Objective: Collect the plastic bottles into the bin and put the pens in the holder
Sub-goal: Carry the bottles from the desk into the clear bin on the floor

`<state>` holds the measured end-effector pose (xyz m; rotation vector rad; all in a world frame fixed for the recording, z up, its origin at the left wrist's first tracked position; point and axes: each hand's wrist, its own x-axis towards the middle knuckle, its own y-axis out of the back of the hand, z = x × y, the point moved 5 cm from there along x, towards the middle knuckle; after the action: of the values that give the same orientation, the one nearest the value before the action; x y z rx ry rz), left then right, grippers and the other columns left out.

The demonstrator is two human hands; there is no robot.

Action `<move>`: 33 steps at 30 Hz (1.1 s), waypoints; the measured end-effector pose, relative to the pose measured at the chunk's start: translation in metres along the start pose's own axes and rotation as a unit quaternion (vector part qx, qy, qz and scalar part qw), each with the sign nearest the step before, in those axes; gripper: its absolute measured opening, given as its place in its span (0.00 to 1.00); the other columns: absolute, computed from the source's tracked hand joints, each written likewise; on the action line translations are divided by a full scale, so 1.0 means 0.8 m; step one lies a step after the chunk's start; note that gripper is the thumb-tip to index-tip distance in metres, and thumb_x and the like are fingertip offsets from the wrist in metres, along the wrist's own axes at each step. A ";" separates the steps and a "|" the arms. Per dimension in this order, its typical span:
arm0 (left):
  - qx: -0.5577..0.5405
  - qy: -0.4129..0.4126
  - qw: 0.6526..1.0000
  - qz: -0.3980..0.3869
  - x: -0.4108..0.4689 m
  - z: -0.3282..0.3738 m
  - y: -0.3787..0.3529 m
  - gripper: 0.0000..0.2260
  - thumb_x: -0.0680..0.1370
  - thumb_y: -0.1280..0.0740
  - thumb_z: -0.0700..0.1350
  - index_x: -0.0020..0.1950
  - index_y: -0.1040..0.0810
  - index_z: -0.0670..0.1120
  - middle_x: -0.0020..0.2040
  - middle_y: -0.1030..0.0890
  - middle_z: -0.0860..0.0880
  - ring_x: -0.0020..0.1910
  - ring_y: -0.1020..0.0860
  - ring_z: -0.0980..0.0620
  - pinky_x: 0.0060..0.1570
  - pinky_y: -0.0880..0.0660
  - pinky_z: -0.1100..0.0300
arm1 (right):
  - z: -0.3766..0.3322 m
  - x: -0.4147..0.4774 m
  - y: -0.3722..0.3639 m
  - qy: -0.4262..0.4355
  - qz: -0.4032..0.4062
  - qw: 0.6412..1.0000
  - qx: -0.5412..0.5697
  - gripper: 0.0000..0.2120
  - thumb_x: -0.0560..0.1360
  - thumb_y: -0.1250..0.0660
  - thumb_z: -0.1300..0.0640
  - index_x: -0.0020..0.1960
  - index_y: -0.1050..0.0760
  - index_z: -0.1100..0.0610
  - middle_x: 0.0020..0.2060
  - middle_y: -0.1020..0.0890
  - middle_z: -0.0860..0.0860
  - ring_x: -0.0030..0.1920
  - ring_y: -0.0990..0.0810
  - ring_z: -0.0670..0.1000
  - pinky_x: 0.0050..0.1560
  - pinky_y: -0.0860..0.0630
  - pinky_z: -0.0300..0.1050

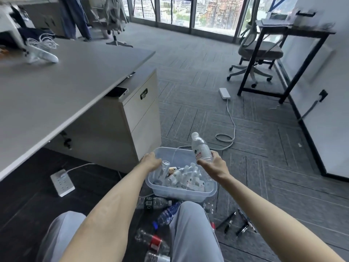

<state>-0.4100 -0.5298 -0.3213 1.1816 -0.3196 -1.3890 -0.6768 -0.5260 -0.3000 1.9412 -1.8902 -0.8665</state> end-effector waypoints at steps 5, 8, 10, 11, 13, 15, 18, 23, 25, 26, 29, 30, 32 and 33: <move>0.003 -0.033 0.999 -0.012 -0.011 0.012 0.007 0.18 0.77 0.40 0.53 0.63 0.27 0.45 0.61 0.24 0.45 0.54 0.25 0.46 0.52 0.29 0.57 | 0.002 0.003 -0.022 -0.044 -0.026 0.999 0.015 0.24 0.70 0.29 0.45 0.61 0.30 0.55 0.46 0.21 0.52 0.42 0.20 0.50 0.37 0.24 0.43; 0.003 -0.036 0.999 -0.008 -0.017 0.013 0.011 0.12 0.77 0.41 0.52 0.55 0.28 0.48 0.55 0.25 0.47 0.50 0.28 0.48 0.50 0.31 0.58 | 0.004 0.005 -0.035 -0.061 -0.030 0.997 0.027 0.24 0.70 0.28 0.45 0.59 0.30 0.56 0.49 0.20 0.56 0.46 0.18 0.56 0.43 0.20 0.50; 0.001 -0.035 0.999 -0.012 -0.019 0.009 0.012 0.14 0.77 0.41 0.53 0.57 0.27 0.47 0.57 0.25 0.47 0.52 0.27 0.48 0.50 0.31 0.58 | 0.007 0.008 -0.041 -0.078 -0.025 0.996 0.037 0.24 0.70 0.29 0.45 0.58 0.29 0.57 0.49 0.20 0.57 0.45 0.18 0.56 0.43 0.20 0.50; -0.003 -0.032 0.999 -0.011 -0.020 0.006 0.012 0.16 0.77 0.41 0.53 0.61 0.27 0.46 0.59 0.24 0.46 0.54 0.27 0.47 0.51 0.31 0.58 | 0.010 0.009 -0.044 -0.091 -0.026 0.994 0.046 0.24 0.70 0.29 0.44 0.59 0.28 0.58 0.49 0.20 0.57 0.45 0.19 0.55 0.42 0.21 0.49; -0.015 -0.021 1.000 -0.006 -0.021 -0.001 0.014 0.20 0.77 0.40 0.52 0.65 0.28 0.45 0.63 0.25 0.44 0.59 0.26 0.46 0.55 0.30 0.57 | 0.017 0.011 -0.047 -0.131 -0.026 0.988 0.074 0.26 0.70 0.29 0.45 0.61 0.28 0.59 0.50 0.21 0.57 0.45 0.21 0.55 0.43 0.23 0.48; -0.012 -0.008 1.000 -0.006 -0.023 -0.005 0.015 0.22 0.77 0.41 0.52 0.68 0.30 0.44 0.66 0.26 0.43 0.63 0.27 0.44 0.59 0.30 0.55 | 0.026 0.013 -0.044 -0.166 -0.024 0.981 0.093 0.27 0.71 0.29 0.46 0.63 0.29 0.62 0.50 0.23 0.58 0.46 0.23 0.56 0.46 0.24 0.50; -0.020 0.001 1.000 -0.002 -0.022 -0.006 0.021 0.22 0.78 0.41 0.52 0.69 0.32 0.44 0.67 0.27 0.42 0.64 0.28 0.43 0.59 0.31 0.55 | 0.032 0.024 -0.030 -0.215 -0.032 0.969 0.116 0.30 0.71 0.29 0.49 0.66 0.31 0.65 0.55 0.23 0.60 0.52 0.22 0.61 0.52 0.21 0.55; -0.033 -0.017 0.999 0.019 -0.027 0.005 0.033 0.20 0.79 0.42 0.52 0.68 0.31 0.45 0.66 0.26 0.43 0.62 0.27 0.44 0.57 0.30 0.55 | 0.025 0.049 -0.021 -0.246 -0.080 0.953 0.160 0.32 0.71 0.27 0.52 0.69 0.34 0.63 0.52 0.25 0.61 0.48 0.21 0.62 0.52 0.20 0.63; -0.037 -0.013 0.999 0.019 -0.032 0.003 0.034 0.21 0.79 0.42 0.52 0.70 0.32 0.45 0.67 0.27 0.43 0.62 0.26 0.45 0.55 0.30 0.57 | 0.022 0.058 -0.017 -0.218 -0.090 0.968 0.089 0.36 0.72 0.27 0.47 0.72 0.35 0.63 0.65 0.27 0.62 0.60 0.23 0.64 0.51 0.20 0.61; -0.035 -0.012 0.999 0.018 -0.035 0.003 0.038 0.22 0.79 0.42 0.53 0.70 0.33 0.45 0.68 0.27 0.44 0.62 0.26 0.45 0.53 0.31 0.58 | 0.023 0.061 -0.013 -0.205 -0.081 0.975 0.023 0.37 0.72 0.28 0.44 0.73 0.36 0.63 0.69 0.29 0.61 0.64 0.25 0.64 0.53 0.21 0.58; -0.032 -0.012 0.999 0.034 -0.037 0.002 0.057 0.24 0.79 0.41 0.54 0.73 0.36 0.46 0.70 0.29 0.44 0.65 0.28 0.45 0.55 0.32 0.58 | 0.023 0.061 -0.006 -0.174 -0.038 0.977 -0.115 0.28 0.75 0.35 0.46 0.69 0.31 0.62 0.67 0.25 0.61 0.65 0.25 0.62 0.58 0.27 0.49; -0.032 -0.013 0.999 0.040 -0.041 0.003 0.064 0.24 0.79 0.41 0.53 0.73 0.37 0.46 0.71 0.30 0.44 0.67 0.29 0.45 0.59 0.33 0.57 | 0.020 0.059 -0.008 -0.167 -0.032 0.978 -0.118 0.24 0.74 0.36 0.49 0.66 0.29 0.61 0.65 0.24 0.60 0.63 0.24 0.62 0.57 0.27 0.48; -0.036 -0.017 0.998 0.056 -0.045 0.006 0.077 0.23 0.80 0.41 0.51 0.73 0.36 0.46 0.71 0.30 0.44 0.68 0.30 0.45 0.63 0.33 0.56 | 0.003 0.058 -0.014 -0.128 -0.040 0.984 -0.114 0.18 0.73 0.38 0.51 0.59 0.25 0.60 0.59 0.20 0.59 0.58 0.21 0.60 0.52 0.28 0.46; -0.039 -0.016 0.997 0.060 -0.046 0.006 0.081 0.22 0.80 0.41 0.50 0.73 0.35 0.46 0.71 0.30 0.44 0.68 0.30 0.44 0.63 0.33 0.55 | -0.010 0.057 -0.018 -0.103 -0.047 0.987 -0.114 0.13 0.73 0.38 0.52 0.53 0.23 0.59 0.53 0.19 0.58 0.54 0.20 0.59 0.50 0.28 0.46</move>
<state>-0.3851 -0.5157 -0.2519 1.0603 -0.3510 -1.3063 -0.6627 -0.5711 -0.3117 1.8745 -1.7266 -1.2955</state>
